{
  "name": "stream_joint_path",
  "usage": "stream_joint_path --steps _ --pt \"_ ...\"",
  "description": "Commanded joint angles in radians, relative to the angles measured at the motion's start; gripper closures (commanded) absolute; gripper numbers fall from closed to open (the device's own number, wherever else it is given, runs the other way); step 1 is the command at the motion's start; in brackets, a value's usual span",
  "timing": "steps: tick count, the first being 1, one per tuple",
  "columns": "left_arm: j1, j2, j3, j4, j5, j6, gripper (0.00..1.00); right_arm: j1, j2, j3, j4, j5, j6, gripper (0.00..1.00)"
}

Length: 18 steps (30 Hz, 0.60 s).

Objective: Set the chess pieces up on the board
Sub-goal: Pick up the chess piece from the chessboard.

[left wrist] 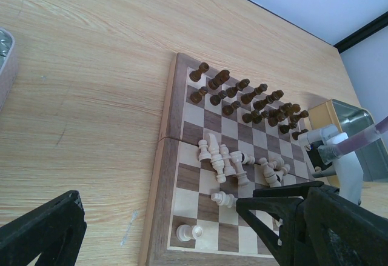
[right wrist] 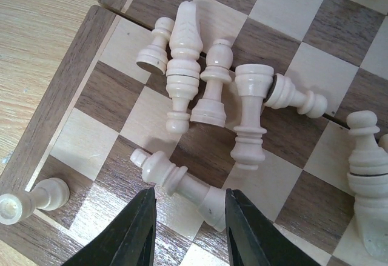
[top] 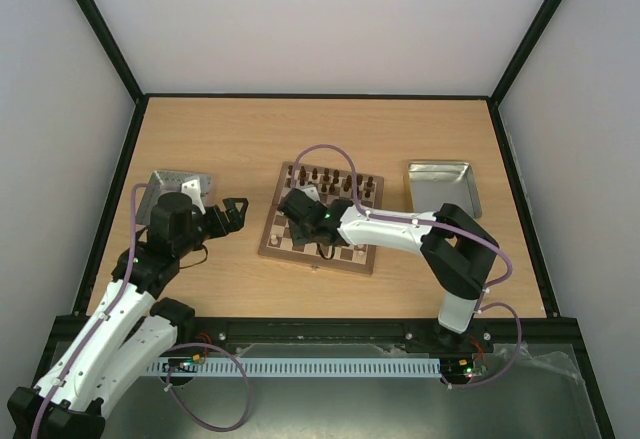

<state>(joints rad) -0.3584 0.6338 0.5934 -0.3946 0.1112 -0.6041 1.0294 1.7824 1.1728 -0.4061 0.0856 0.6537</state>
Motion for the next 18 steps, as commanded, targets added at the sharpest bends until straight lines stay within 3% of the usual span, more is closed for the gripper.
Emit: stream_joint_path --steps 1,18 --pt "0.007 -0.002 -0.001 0.0 -0.01 0.001 0.0 0.007 0.016 0.03 0.002 0.029 -0.057 0.69" --pt "0.007 -0.003 -0.002 -0.001 -0.009 0.001 0.0 0.007 0.069 0.04 -0.041 -0.013 -0.111 0.71"
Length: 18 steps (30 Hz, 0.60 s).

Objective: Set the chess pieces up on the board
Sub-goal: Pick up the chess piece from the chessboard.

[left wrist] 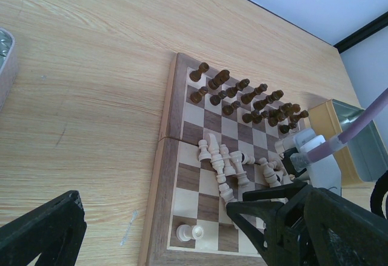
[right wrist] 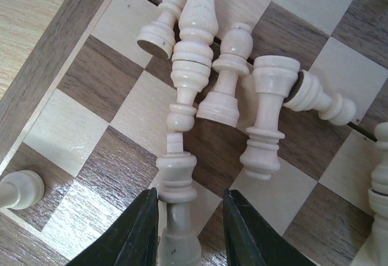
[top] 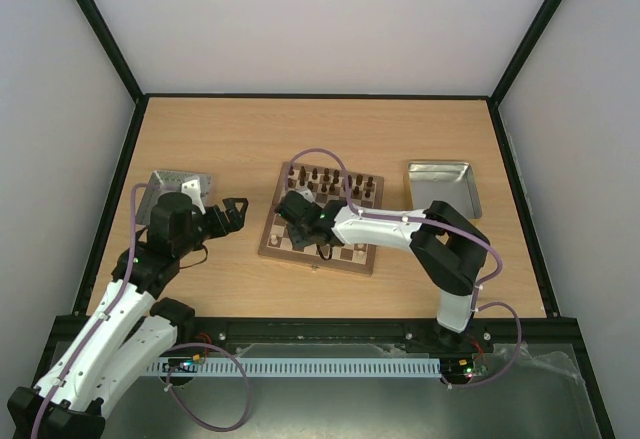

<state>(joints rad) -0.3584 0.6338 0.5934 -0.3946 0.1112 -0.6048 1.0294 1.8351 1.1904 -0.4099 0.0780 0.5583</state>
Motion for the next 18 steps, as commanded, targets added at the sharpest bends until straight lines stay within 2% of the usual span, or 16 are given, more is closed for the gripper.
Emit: stream_joint_path --steps 1,13,16,18 --pt "0.007 -0.002 -0.003 -0.002 -0.009 0.001 0.0 0.008 0.016 0.02 -0.039 -0.011 -0.013 0.71" --pt "0.007 -0.005 -0.003 -0.003 -0.008 0.0 0.0 0.008 0.024 -0.009 -0.073 -0.063 0.018 0.7" --pt "0.007 -0.004 -0.001 0.0 -0.01 0.002 0.0 0.008 0.02 -0.025 -0.068 -0.054 0.018 0.75" --pt "0.006 -0.002 0.0 -0.001 -0.011 0.003 0.0 0.007 0.018 -0.029 -0.068 -0.048 0.012 0.82"
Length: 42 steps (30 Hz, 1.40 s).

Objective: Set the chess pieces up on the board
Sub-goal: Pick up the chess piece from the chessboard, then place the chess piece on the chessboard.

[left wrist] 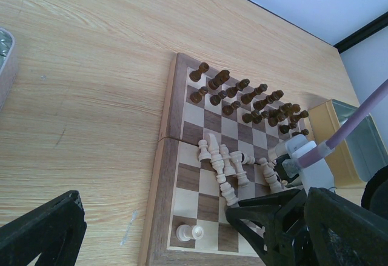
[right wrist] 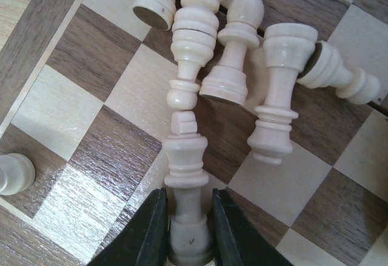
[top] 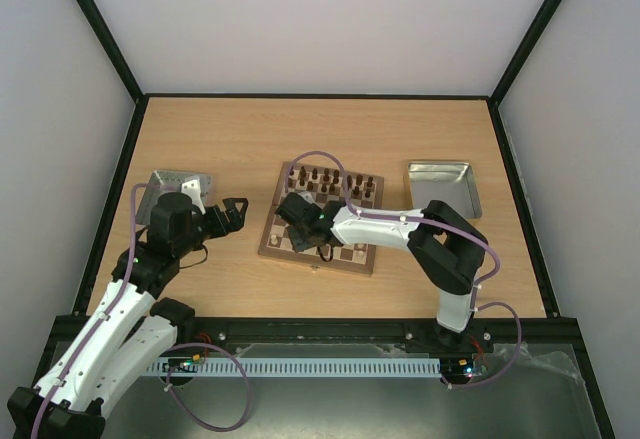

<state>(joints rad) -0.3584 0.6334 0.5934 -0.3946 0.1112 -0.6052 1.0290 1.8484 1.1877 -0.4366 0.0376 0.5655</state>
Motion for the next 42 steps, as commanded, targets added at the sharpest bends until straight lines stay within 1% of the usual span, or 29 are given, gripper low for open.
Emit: stream_joint_path --steps 1,5,12,15,17,18,22,26,29,30,32,35,36,40,42 --pt "0.006 -0.001 0.002 -0.003 -0.011 0.003 0.0 0.007 0.001 -0.028 -0.041 -0.003 0.004 0.84" --pt "0.007 0.011 0.016 -0.007 0.004 0.022 0.0 0.008 -0.049 -0.048 -0.015 0.022 -0.005 0.86" --pt "0.007 0.028 0.08 0.022 0.147 0.061 0.0 0.008 -0.261 -0.106 0.086 0.085 -0.005 0.86" --pt "0.007 0.039 0.111 0.076 0.247 0.052 0.0 0.008 -0.414 -0.154 0.163 0.102 -0.017 0.86" --pt "0.007 0.06 0.127 0.13 0.34 0.029 0.0 0.007 -0.508 -0.19 0.206 0.1 -0.048 0.86" --pt "0.007 0.073 0.134 0.163 0.412 0.013 0.0 0.008 -0.55 -0.211 0.229 0.094 -0.072 0.86" --pt "0.006 0.145 0.16 0.301 0.583 -0.091 0.01 0.007 -0.684 -0.296 0.3 0.027 -0.182 0.86" --pt "-0.006 0.207 0.192 0.374 0.685 -0.166 0.04 0.007 -0.762 -0.337 0.318 -0.078 -0.276 0.87" --pt "-0.036 0.265 0.23 0.357 0.724 -0.178 0.08 0.007 -0.808 -0.364 0.349 -0.157 -0.332 0.87" --pt "-0.05 0.282 0.241 0.349 0.737 -0.177 0.1 0.007 -0.82 -0.371 0.36 -0.179 -0.344 0.87" --pt "-0.072 0.313 0.271 0.302 0.744 -0.151 0.15 0.007 -0.833 -0.373 0.364 -0.218 -0.367 0.88" --pt "-0.105 0.343 0.305 0.233 0.747 -0.109 0.19 0.007 -0.839 -0.37 0.362 -0.242 -0.387 0.89" --pt "-0.114 0.352 0.301 0.226 0.752 -0.107 0.21 0.007 -0.84 -0.369 0.363 -0.249 -0.392 0.89" --pt "-0.154 0.391 0.277 0.242 0.79 -0.119 0.37 0.008 -0.836 -0.366 0.355 -0.274 -0.398 0.9" --pt "-0.177 0.402 0.27 0.25 0.792 -0.115 0.41 0.008 -0.831 -0.365 0.352 -0.282 -0.393 0.9"
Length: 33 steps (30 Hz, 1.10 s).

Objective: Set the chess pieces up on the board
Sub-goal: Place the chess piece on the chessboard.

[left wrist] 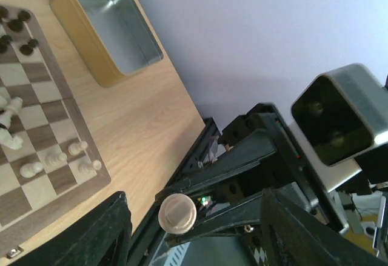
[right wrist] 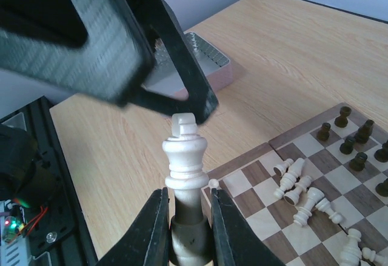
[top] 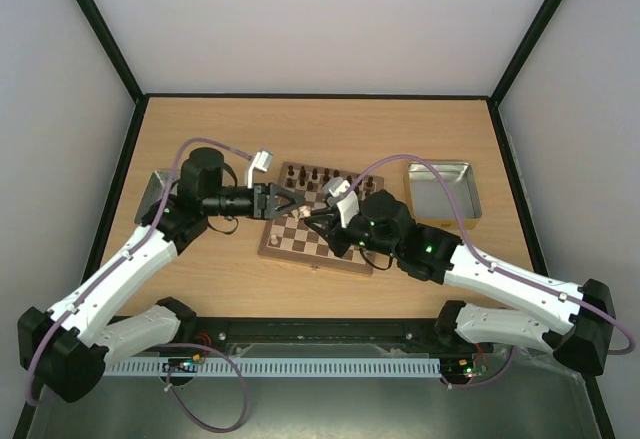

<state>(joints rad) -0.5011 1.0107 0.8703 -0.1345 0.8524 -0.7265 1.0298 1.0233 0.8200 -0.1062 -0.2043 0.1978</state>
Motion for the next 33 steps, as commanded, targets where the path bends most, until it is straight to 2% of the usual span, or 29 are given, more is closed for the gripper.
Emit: stream_joint_path --steps 1,9,19,20,23,28,33 --pt "-0.044 0.028 -0.009 -0.007 0.052 0.009 0.42 0.006 -0.005 0.003 0.022 -0.041 -0.021 0.9" --pt "-0.068 0.05 -0.025 0.006 0.047 0.023 0.65 0.007 0.007 -0.001 0.029 -0.038 0.002 0.89" --pt "-0.088 0.049 -0.027 -0.019 -0.019 0.097 0.87 0.007 0.029 0.015 0.028 -0.025 0.026 0.87" --pt "-0.088 0.043 -0.024 -0.02 -0.03 0.107 0.89 0.007 0.03 0.018 0.021 -0.01 0.033 0.85" --pt "-0.088 0.027 -0.011 -0.06 -0.119 0.148 0.93 0.007 0.039 0.045 -0.03 0.041 0.071 0.69" --pt "-0.089 -0.01 -0.001 -0.14 -0.376 0.215 0.93 0.006 0.013 0.046 -0.056 0.115 0.121 0.45" --pt "-0.096 0.011 -0.035 -0.17 -0.554 0.266 0.92 0.006 0.0 0.078 -0.079 0.355 0.221 0.38"
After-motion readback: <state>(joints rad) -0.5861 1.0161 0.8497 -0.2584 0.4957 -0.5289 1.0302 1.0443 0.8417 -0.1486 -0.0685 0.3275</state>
